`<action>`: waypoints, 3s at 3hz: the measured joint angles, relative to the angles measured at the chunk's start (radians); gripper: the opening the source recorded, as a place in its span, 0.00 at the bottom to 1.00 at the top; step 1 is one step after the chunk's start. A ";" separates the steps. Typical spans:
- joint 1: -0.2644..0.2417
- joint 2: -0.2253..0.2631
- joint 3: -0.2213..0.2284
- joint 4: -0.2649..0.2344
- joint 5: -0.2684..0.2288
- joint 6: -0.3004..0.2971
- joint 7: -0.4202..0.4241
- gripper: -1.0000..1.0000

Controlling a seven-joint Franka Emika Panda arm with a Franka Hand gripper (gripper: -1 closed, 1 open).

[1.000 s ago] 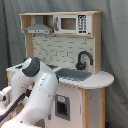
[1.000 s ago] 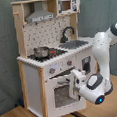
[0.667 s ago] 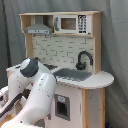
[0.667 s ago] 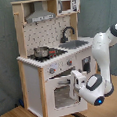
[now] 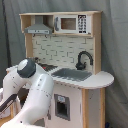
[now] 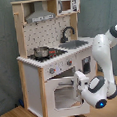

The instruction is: Play with the kitchen

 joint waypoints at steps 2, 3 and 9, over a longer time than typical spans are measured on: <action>0.076 0.081 0.013 0.103 0.055 -0.127 0.005 0.00; 0.102 0.127 0.020 0.154 0.056 -0.196 0.005 0.00; 0.102 -0.057 0.080 0.114 0.246 -0.164 -0.152 1.00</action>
